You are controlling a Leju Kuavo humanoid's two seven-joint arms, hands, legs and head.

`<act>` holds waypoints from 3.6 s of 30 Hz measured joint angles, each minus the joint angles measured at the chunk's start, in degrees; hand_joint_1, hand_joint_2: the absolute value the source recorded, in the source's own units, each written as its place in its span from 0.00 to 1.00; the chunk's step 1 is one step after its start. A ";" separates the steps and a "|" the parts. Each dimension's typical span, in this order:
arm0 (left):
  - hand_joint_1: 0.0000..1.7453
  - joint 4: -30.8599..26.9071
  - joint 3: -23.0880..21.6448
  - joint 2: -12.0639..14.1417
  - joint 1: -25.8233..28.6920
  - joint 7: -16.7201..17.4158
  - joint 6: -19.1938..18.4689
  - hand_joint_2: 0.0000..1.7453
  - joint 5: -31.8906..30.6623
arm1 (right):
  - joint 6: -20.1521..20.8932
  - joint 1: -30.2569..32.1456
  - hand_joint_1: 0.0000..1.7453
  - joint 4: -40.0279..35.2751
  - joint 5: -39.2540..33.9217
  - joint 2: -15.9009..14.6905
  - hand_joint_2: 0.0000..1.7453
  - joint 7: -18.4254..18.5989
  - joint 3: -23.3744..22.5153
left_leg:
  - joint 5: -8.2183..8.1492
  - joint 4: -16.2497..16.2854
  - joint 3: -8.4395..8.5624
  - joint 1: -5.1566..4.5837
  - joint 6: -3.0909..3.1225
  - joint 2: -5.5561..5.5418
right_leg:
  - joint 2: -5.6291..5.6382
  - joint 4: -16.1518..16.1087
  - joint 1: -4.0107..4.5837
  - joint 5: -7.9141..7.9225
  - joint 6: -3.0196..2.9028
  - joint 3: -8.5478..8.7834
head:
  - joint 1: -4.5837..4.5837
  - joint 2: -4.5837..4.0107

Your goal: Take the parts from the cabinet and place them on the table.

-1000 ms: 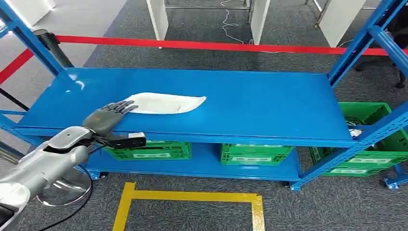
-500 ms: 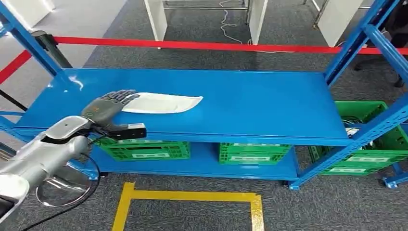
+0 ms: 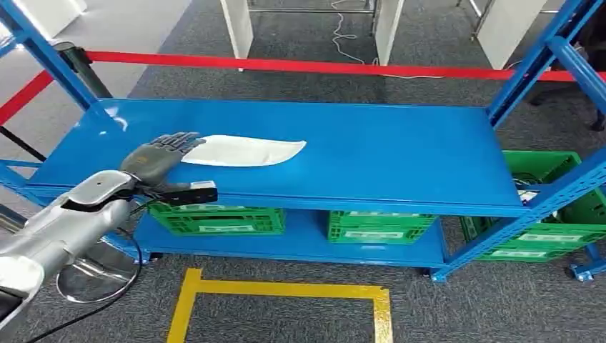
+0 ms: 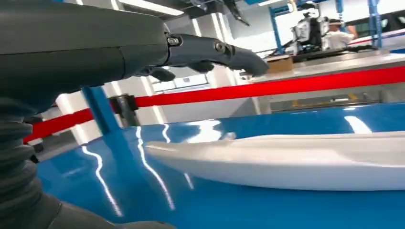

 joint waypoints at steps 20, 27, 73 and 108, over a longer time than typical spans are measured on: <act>0.00 0.17 1.55 -0.39 -0.91 -2.10 -5.42 0.00 4.04 | 1.12 -0.15 0.00 -0.68 1.44 0.28 0.00 -0.79 -1.44 | 0.74 -1.14 0.03 0.28 1.44 0.22 | -0.06 3.77 0.30 -2.94 0.39 -2.08 | 0.02 0.00; 0.00 0.17 1.51 -0.61 -0.83 -2.45 -6.71 0.00 4.26 | 1.18 -0.12 0.00 -0.83 2.07 0.31 0.00 -0.96 -2.21 | 0.15 -0.90 0.38 0.17 1.36 0.12 | -0.15 5.67 0.10 0.18 0.76 -3.90 | 0.00 0.00; 0.00 -2.69 1.33 -0.70 2.82 -5.40 0.72 1.00 5.22 | 1.53 -0.42 0.00 -1.11 4.31 0.81 0.00 -1.18 -3.69 | -1.84 6.54 -2.48 0.44 -0.62 -0.11 | 0.29 -0.08 0.34 1.40 -2.24 -0.61 | -0.61 0.00; 0.00 -23.41 0.81 -4.33 5.52 2.73 -11.19 1.00 11.41 | 1.66 -0.98 0.00 -1.64 4.09 3.39 0.00 0.42 -4.79 | -0.35 0.84 -0.44 -0.32 1.39 0.04 | -0.09 0.08 0.16 0.34 -0.67 -0.07 | -0.50 0.00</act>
